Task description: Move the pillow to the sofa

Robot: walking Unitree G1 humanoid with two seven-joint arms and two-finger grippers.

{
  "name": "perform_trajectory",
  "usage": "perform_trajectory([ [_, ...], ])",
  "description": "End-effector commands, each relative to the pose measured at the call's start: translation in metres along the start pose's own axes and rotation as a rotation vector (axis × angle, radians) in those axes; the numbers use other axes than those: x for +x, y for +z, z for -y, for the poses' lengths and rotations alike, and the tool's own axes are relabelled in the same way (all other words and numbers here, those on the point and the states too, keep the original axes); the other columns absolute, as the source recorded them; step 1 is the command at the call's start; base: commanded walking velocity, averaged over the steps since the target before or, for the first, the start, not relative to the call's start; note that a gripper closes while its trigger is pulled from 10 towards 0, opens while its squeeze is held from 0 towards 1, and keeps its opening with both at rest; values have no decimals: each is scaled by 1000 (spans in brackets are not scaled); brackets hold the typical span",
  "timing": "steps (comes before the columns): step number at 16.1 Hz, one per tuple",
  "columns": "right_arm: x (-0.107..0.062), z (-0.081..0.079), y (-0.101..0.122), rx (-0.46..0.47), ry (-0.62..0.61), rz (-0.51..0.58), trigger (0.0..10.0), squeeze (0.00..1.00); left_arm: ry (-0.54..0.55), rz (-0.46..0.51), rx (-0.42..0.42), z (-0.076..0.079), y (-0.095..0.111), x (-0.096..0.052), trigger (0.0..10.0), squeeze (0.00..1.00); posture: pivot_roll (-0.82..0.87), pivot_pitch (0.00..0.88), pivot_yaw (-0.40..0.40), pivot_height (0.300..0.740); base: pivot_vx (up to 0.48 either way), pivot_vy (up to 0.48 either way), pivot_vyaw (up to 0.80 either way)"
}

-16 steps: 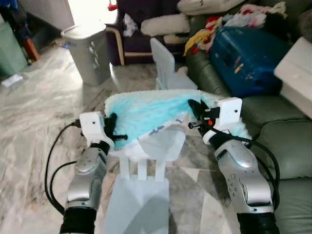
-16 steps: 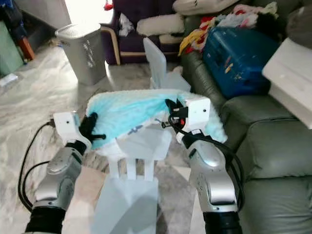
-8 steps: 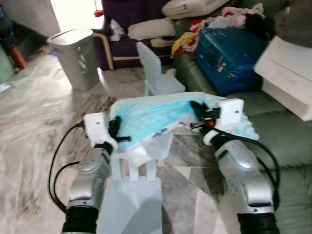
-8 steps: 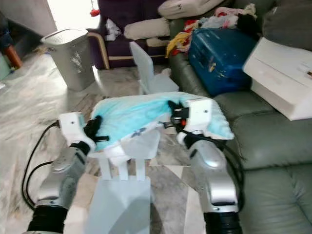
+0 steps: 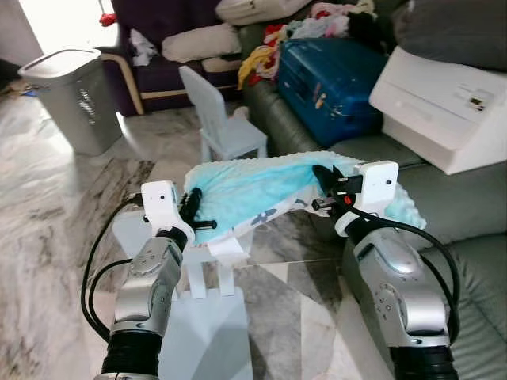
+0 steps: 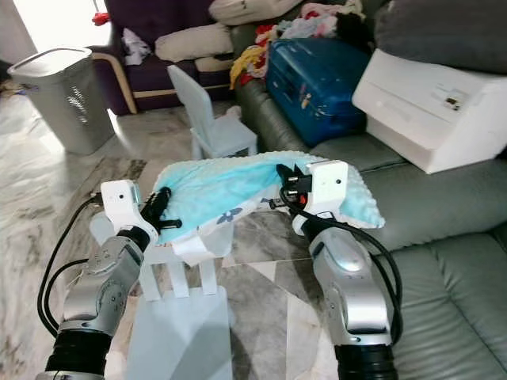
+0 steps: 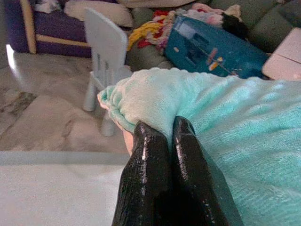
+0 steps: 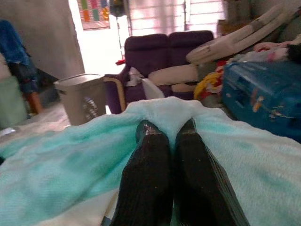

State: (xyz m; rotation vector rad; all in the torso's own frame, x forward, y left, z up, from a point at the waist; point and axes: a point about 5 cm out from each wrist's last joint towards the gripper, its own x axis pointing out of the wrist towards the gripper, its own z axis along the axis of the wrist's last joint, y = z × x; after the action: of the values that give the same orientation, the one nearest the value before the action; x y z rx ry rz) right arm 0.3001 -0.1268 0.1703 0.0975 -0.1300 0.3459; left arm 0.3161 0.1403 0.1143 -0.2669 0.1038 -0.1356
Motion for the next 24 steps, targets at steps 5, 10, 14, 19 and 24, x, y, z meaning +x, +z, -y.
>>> perform_trajectory([
  [5,1,-3,6,-1,23,24,10000,0,-20,-4,10,-1,3,-1,10000,0,-182,0,36,740,0,0,0],
  [10,0,-2,4,-15,21,15,10000,0,-41,-15,-5,2,1,-2,10000,0,-186,0,34,740,0,0,0],
  [14,1,-2,5,-19,20,13,10000,0,-50,-20,-19,3,0,-3,10000,0,-188,0,34,740,0,-75,0],
  [19,-1,-1,4,-19,14,10,10000,0,-57,-28,-25,3,-2,-4,10000,0,-193,0,35,740,0,-345,0],
  [24,-2,-2,4,-17,13,9,10000,0,-58,-32,-25,3,-2,-4,10000,0,-193,0,37,740,0,-382,0],
])
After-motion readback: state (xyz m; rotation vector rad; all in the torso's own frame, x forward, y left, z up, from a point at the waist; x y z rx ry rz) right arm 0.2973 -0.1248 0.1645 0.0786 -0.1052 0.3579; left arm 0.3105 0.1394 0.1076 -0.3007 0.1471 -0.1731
